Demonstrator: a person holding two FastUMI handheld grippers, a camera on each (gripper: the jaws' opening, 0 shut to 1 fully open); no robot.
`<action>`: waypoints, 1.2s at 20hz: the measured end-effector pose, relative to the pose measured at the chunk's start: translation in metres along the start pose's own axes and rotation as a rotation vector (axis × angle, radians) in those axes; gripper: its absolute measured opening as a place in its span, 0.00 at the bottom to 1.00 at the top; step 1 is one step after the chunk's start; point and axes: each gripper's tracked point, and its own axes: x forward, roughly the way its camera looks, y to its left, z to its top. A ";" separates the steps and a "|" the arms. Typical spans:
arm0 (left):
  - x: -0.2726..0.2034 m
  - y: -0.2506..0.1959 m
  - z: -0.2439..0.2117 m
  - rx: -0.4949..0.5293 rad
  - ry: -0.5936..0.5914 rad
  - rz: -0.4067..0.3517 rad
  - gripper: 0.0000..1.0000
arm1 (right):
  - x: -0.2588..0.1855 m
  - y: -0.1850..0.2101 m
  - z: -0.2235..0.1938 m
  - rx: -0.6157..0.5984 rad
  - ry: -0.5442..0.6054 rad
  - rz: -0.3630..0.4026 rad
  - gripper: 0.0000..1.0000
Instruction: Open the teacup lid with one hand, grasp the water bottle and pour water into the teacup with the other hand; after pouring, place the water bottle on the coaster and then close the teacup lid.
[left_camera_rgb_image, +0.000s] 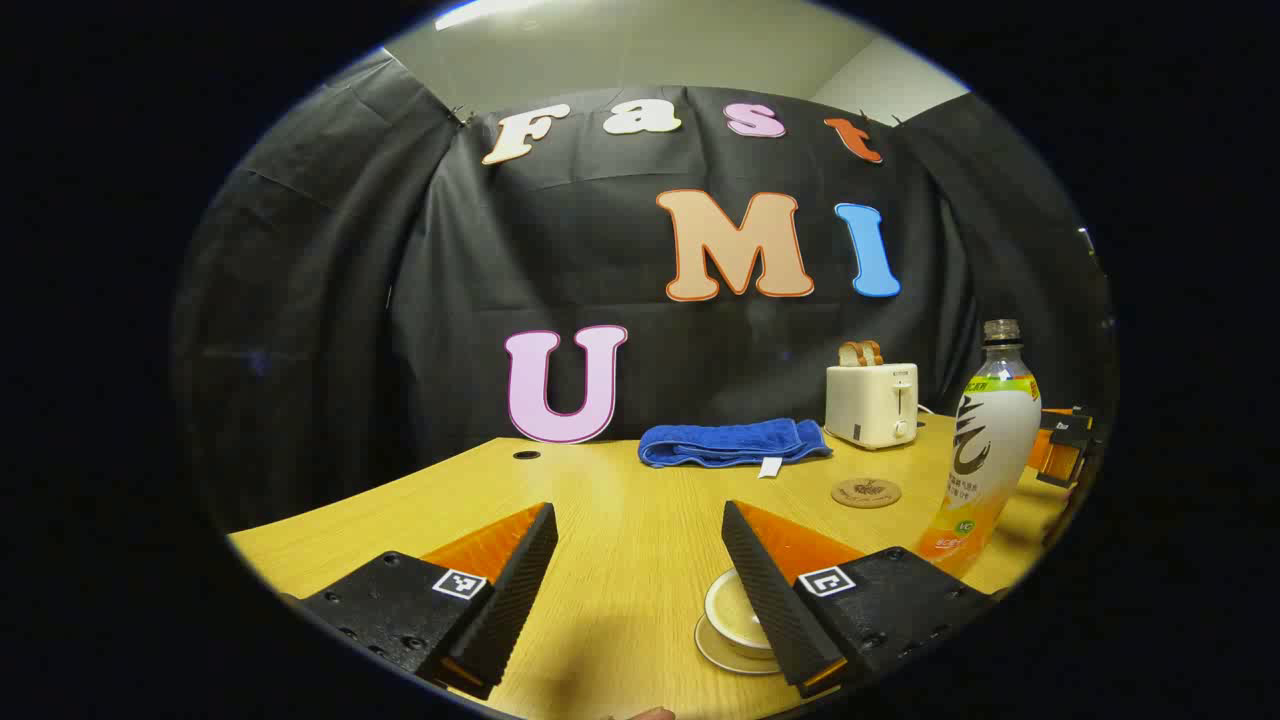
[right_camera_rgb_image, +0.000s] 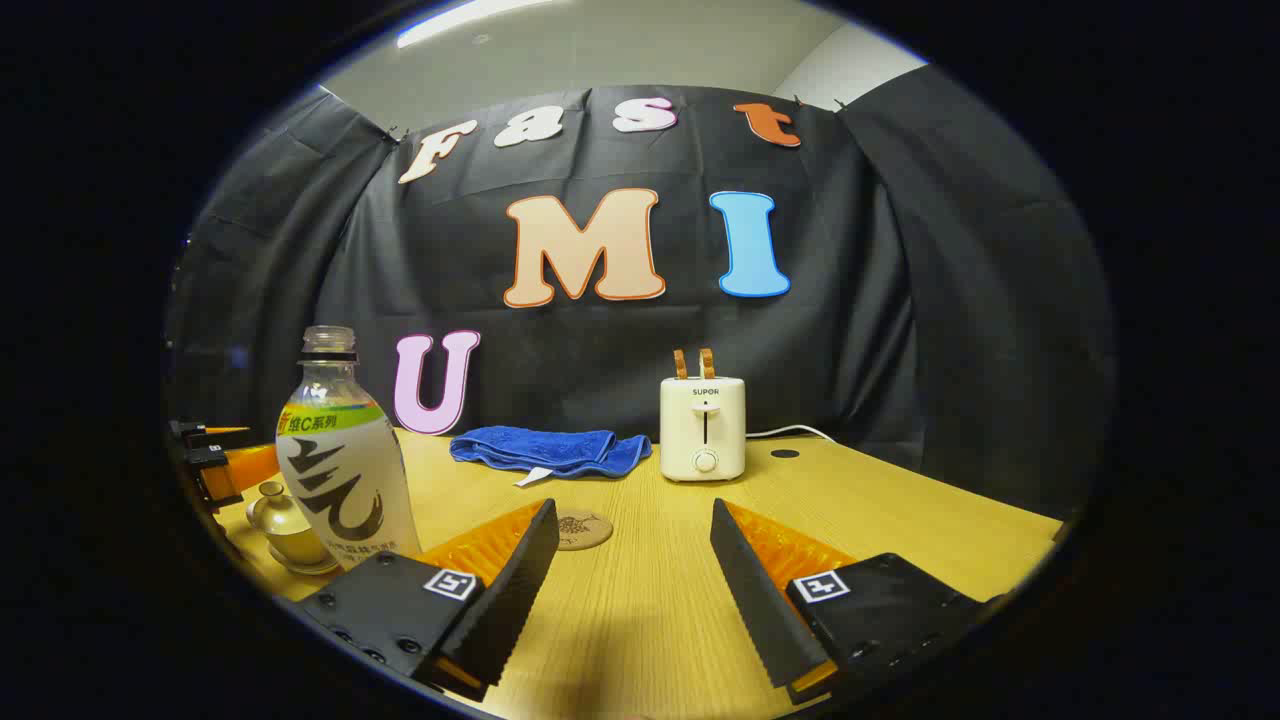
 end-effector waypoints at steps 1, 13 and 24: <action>0.000 0.000 0.000 0.000 0.000 0.000 0.96 | 0.000 0.000 0.000 0.000 0.000 0.000 0.98; 0.000 -0.004 0.000 0.006 0.004 -0.005 0.97 | 0.000 0.002 0.001 0.000 -0.004 0.010 0.95; -0.004 -0.017 0.003 -0.017 -0.006 -0.054 0.97 | 0.000 0.003 0.000 0.000 -0.002 0.014 0.98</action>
